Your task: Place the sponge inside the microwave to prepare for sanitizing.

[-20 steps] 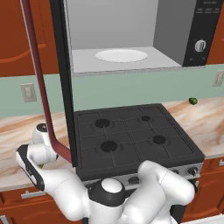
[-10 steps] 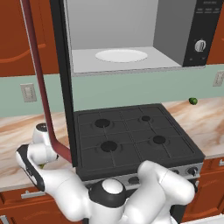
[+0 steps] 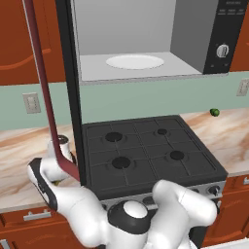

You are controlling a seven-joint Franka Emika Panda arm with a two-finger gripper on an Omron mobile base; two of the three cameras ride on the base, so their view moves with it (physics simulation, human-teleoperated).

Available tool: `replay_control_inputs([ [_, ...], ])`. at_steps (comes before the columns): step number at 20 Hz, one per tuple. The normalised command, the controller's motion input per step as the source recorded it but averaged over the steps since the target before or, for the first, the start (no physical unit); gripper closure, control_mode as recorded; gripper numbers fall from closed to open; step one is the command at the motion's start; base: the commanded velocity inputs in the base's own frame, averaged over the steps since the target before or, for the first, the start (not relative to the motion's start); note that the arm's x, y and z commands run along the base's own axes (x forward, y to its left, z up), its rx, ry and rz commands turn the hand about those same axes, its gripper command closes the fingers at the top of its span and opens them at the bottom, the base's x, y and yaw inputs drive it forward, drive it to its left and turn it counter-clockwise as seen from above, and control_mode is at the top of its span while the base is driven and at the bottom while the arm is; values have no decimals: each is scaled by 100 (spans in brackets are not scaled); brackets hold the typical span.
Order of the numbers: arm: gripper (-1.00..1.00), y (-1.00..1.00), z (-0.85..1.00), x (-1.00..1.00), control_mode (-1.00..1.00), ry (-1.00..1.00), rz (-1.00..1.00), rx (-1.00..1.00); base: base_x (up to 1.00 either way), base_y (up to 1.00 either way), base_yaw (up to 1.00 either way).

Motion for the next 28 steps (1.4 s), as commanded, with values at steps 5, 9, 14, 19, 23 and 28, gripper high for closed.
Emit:
replay_control_inputs([
  [5,100,-43,24,-2,-100,0,0,0,0,0,0],
  [9,100,-54,37,0,-100,3,0,0,0,0,0],
  [14,100,-52,27,-1,-100,8,0,0,0,0,0],
  [19,100,-58,28,-11,-100,4,2,0,0,0,0],
  [23,100,-56,32,-31,-100,0,8,0,0,0,0],
  [28,100,-56,37,-36,-100,-1,8,0,0,0,0],
])
